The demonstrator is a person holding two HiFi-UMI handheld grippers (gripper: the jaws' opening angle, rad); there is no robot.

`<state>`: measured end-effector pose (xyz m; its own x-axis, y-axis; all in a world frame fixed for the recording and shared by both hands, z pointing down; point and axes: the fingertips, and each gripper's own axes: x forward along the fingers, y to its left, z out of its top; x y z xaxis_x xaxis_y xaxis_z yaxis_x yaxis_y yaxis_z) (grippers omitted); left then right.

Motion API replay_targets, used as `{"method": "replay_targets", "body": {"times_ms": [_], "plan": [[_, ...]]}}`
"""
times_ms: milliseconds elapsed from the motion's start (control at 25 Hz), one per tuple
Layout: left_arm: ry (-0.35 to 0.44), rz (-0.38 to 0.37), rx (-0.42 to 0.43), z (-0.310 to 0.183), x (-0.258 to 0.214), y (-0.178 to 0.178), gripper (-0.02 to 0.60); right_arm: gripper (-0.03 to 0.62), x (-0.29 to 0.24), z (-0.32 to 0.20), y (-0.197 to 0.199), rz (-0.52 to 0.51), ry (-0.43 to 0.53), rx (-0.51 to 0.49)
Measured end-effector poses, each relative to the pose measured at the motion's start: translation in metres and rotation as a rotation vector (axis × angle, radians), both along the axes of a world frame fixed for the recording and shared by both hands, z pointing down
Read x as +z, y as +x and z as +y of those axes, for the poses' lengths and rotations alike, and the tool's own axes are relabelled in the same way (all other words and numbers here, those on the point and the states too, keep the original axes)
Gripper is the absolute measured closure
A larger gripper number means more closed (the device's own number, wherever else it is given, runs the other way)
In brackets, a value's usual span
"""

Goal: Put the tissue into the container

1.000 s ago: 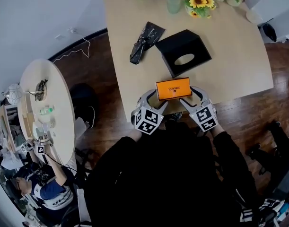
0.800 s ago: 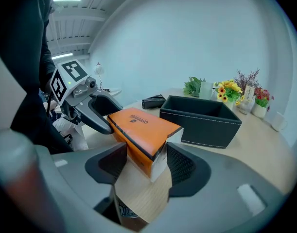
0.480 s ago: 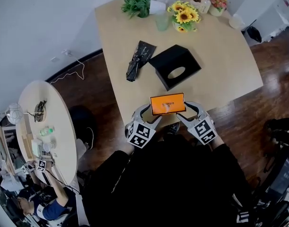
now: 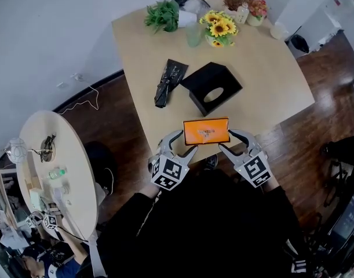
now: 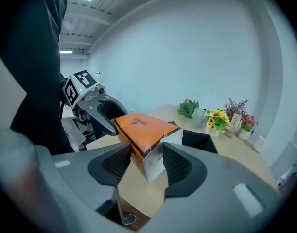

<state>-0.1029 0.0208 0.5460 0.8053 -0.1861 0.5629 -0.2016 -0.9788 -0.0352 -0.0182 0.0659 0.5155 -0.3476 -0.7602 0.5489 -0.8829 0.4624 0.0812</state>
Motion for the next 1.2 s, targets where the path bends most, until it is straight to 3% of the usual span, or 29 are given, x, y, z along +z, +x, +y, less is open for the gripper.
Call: {"method": "replay_targets", "body": {"times_ms": [320, 560, 840, 1200], "plan": [[0.077, 0.046, 0.023, -0.021, -0.057, 0.004, 0.318, 0.385, -0.056, -0.018, 0.002, 0.026, 0.077, 0.042], [0.09, 0.073, 0.012, -0.039, -0.082, 0.022, 0.318, 0.387, -0.086, -0.037, 0.016, 0.098, 0.118, -0.012], [0.114, 0.047, -0.115, -0.066, -0.092, 0.061, 0.318, 0.39, -0.093, -0.072, 0.063, 0.071, 0.143, -0.127], [0.101, -0.015, -0.349, -0.093, -0.093, 0.124, 0.318, 0.391, -0.093, -0.122, 0.133, 0.005, 0.166, -0.35]]}}
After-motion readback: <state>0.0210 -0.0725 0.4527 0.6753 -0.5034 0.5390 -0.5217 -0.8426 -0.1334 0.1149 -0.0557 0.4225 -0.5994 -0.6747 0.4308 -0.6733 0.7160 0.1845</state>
